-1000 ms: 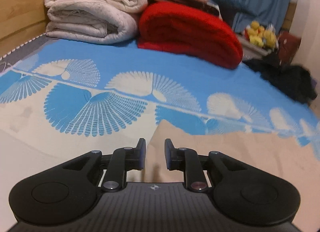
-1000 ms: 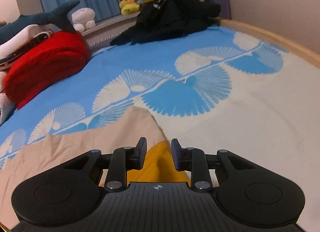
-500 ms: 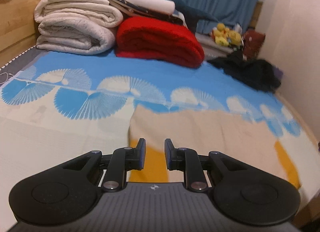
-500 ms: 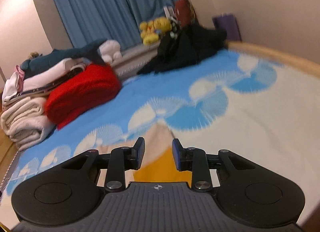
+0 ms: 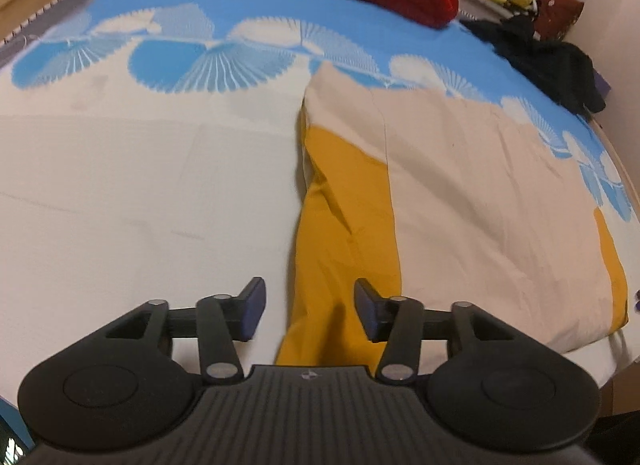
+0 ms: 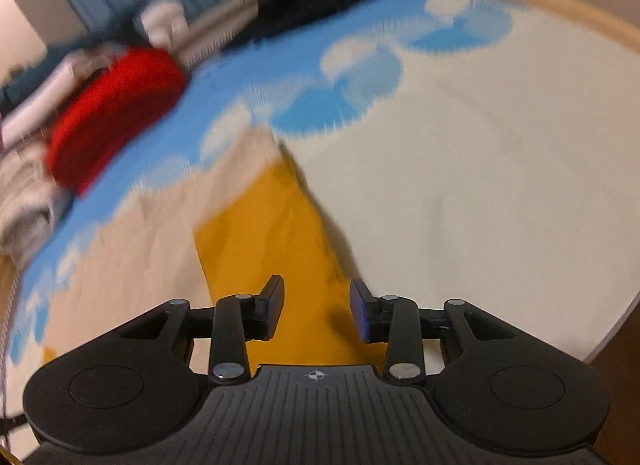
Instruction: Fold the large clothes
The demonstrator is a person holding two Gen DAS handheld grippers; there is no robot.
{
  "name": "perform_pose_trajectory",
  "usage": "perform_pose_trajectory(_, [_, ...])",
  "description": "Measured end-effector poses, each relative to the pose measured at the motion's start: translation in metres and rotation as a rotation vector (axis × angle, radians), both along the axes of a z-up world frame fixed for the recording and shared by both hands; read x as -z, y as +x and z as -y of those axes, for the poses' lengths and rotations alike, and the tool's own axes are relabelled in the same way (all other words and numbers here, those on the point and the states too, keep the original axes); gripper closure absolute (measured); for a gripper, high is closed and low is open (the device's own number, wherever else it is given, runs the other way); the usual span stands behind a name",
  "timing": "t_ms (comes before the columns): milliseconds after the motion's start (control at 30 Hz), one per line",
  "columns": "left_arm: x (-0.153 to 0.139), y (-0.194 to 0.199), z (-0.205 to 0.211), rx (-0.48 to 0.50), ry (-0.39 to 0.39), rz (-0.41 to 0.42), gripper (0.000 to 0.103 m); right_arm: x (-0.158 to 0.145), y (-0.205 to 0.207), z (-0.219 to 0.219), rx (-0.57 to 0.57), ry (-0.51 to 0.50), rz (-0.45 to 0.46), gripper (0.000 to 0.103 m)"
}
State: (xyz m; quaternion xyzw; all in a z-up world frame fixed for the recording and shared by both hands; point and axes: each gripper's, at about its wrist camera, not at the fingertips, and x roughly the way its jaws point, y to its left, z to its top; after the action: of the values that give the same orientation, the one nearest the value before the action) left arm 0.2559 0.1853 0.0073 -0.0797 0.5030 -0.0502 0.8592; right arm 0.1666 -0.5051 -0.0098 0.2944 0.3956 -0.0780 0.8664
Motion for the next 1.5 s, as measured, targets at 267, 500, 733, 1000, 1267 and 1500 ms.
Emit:
perform_pose_trajectory(267, [0.027,0.015,-0.005,-0.053,-0.011,-0.155,0.048,0.031,0.013,-0.008,-0.025,-0.091,-0.207,0.064])
perform_pose_trajectory(500, [0.033,0.016,0.002,-0.007,0.002,-0.191,0.053,0.039,0.019,-0.014,-0.08,-0.127,-0.255,0.064])
perform_pose_trajectory(733, [0.032,0.016,0.009,0.038,-0.012,-0.165,0.1,0.036,0.019,-0.015,-0.105,-0.134,-0.238,0.102])
perform_pose_trajectory(1000, [0.032,0.013,0.006,0.023,-0.031,-0.178,0.102,0.026,0.015,-0.015,-0.105,-0.189,-0.186,0.103])
perform_pose_trajectory(1267, [0.014,0.014,0.012,-0.017,0.012,-0.076,0.069,0.018,0.015,-0.012,-0.073,-0.214,-0.13,0.096])
perform_pose_trajectory(1500, [0.002,0.014,0.04,0.062,0.005,-0.013,0.068,0.022,0.03,-0.024,-0.131,-0.216,-0.151,0.046])
